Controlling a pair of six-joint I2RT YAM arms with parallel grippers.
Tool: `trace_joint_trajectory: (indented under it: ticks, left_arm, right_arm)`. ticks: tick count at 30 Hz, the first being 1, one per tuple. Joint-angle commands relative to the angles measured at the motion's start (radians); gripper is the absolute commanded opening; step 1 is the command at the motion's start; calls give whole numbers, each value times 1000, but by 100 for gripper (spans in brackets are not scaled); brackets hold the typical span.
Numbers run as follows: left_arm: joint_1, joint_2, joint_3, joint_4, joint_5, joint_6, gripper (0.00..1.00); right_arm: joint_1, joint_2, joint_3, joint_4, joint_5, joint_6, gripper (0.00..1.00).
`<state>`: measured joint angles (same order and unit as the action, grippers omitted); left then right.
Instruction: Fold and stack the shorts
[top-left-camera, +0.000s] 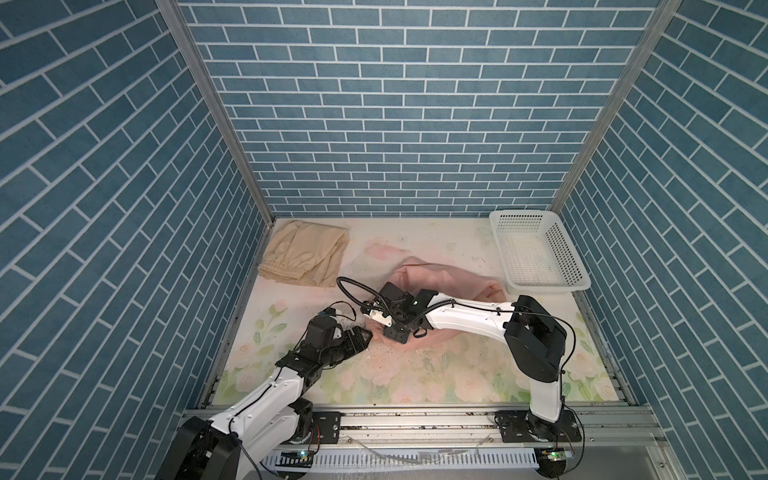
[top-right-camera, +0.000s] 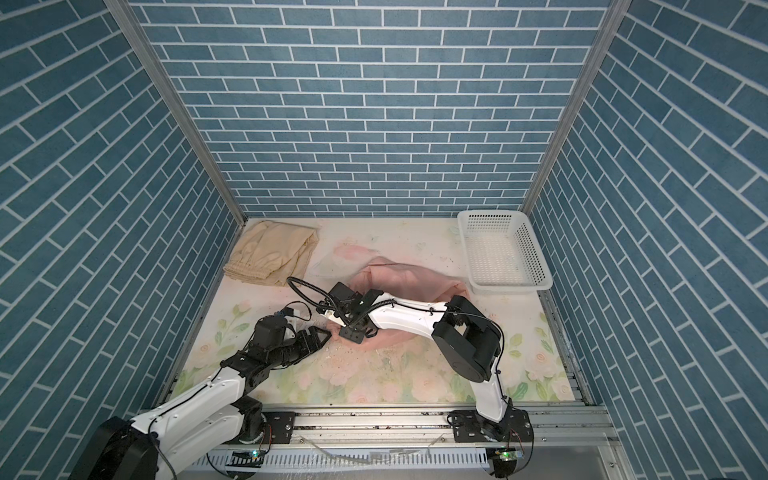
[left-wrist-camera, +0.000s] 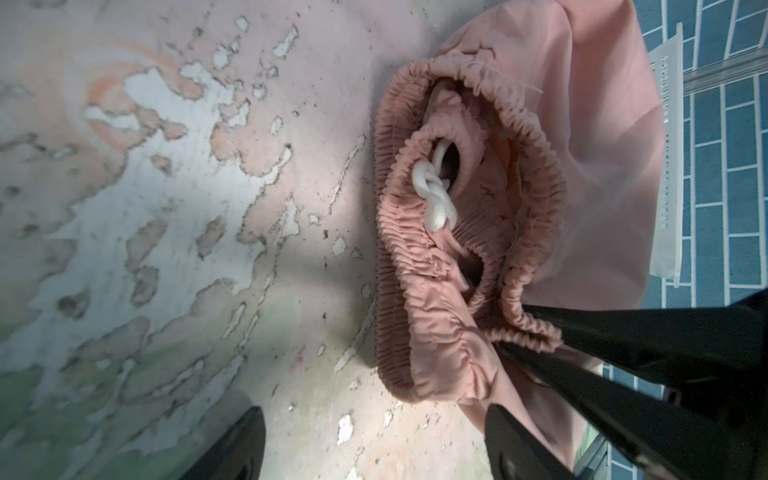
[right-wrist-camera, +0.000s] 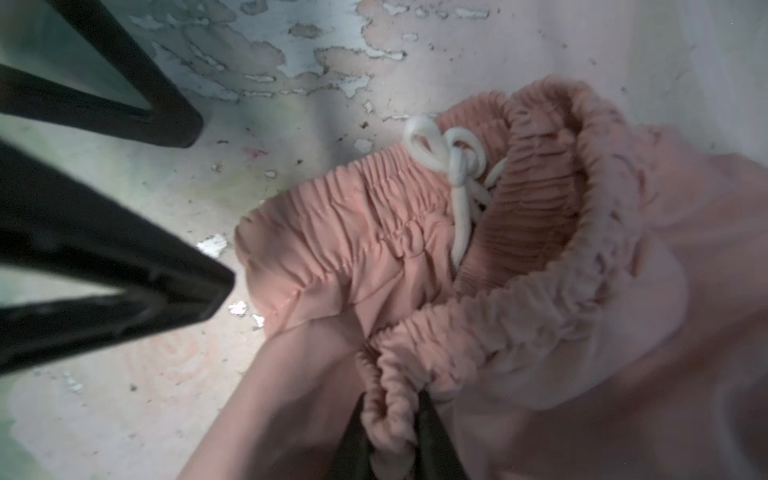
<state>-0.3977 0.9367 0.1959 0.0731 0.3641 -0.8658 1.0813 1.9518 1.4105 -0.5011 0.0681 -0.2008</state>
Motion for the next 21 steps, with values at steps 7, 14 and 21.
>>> trace_joint_trajectory:
  ticks: [7,14,21]
  left_arm:
    - [-28,107,53,71,-6,16,84]
    - [-35,265,110,212,16,-3,82]
    - [-39,420,173,331,58,-25,62]
  right_arm:
    - [-81,-164,-22,75,-27,96,0]
    - [-128,-255,-88,122,-83,136,0]
    - [-161,-305,-149,163,-79,166,0]
